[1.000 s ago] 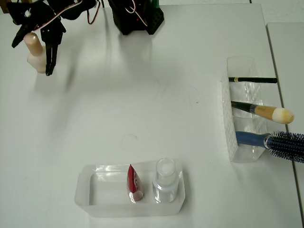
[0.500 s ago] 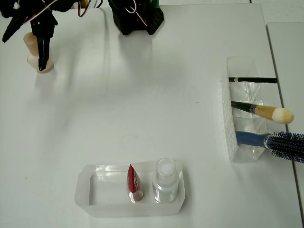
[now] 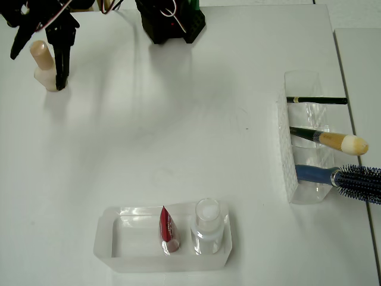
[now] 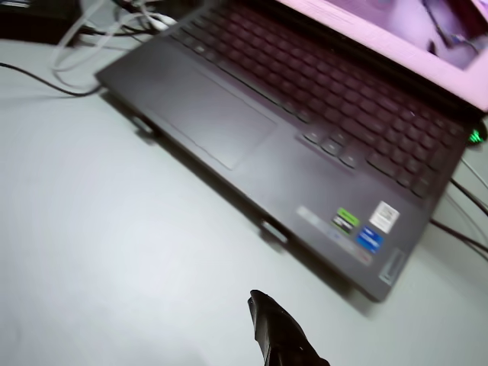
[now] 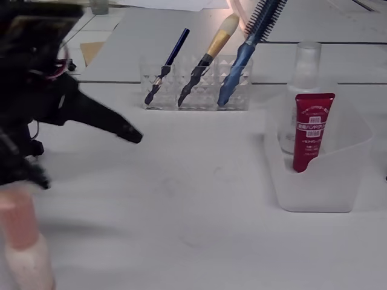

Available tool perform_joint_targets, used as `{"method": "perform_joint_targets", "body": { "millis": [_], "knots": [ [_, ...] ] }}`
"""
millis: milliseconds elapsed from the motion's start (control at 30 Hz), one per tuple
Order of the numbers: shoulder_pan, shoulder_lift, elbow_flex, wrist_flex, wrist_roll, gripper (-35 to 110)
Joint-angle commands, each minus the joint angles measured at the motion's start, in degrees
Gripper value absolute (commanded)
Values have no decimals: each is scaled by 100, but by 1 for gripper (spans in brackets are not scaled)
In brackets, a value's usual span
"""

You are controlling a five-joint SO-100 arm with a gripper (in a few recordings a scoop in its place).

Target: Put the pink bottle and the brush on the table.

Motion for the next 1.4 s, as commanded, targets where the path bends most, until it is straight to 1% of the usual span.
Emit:
{"method": "perform_joint_targets", "body": {
  "millis": [0, 133, 267, 400, 633, 900, 1167, 1367],
  "knots": [
    [-185, 290, -387, 431, -35, 57],
    [-642, 343, -606, 809, -35, 55],
    [-1107, 334, -844, 1134, -35, 57],
    [-1793, 396, -1090, 1582, -44, 59],
    [-2962, 536, -1283, 2101, -35, 57],
    [-4280, 229, -1239, 2030, -35, 56],
    [-5651, -79, -1257, 1354, -26, 52],
    [-6390, -510, -1354, 932, -26, 50]
  ]
}}
